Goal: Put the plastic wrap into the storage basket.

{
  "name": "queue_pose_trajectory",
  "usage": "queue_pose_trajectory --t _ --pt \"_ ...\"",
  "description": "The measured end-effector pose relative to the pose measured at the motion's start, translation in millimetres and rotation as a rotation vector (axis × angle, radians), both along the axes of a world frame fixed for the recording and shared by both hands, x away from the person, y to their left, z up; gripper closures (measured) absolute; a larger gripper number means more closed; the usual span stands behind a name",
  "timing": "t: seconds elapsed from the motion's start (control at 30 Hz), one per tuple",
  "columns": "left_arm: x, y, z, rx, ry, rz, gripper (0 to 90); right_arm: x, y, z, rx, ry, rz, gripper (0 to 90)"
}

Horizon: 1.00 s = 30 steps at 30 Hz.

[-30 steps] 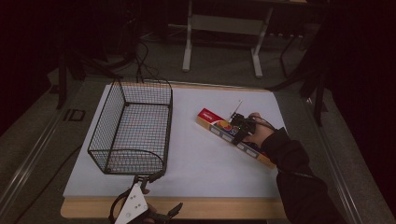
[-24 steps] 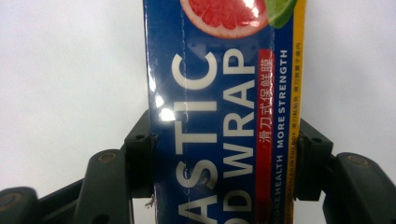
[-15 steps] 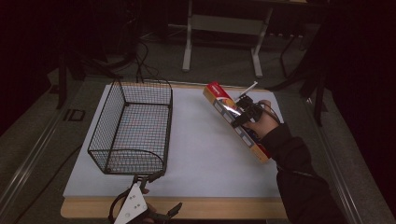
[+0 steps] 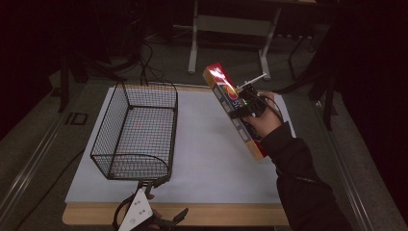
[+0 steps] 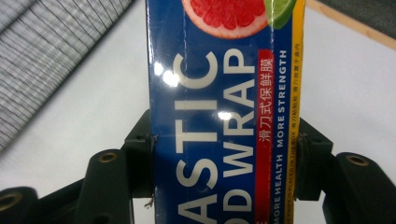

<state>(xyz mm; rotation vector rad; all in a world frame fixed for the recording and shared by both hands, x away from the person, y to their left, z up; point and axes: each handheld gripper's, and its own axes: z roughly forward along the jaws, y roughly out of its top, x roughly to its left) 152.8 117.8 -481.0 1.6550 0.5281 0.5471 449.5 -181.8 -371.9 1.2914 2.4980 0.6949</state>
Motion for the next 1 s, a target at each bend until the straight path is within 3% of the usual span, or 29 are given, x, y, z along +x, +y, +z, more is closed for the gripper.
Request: queue_pose_trajectory --t 0.37,1.0 --pt "0.2 0.7 -0.4 -0.002 0.0 0.016 1.9 -10.6 33.0 31.6 0.067 -0.097 -0.029 40.3" --pt "-1.9 4.8 0.8 -0.002 -0.01 0.038 2.0 -24.3 98.5 83.7 0.206 -0.209 0.015 40.3"
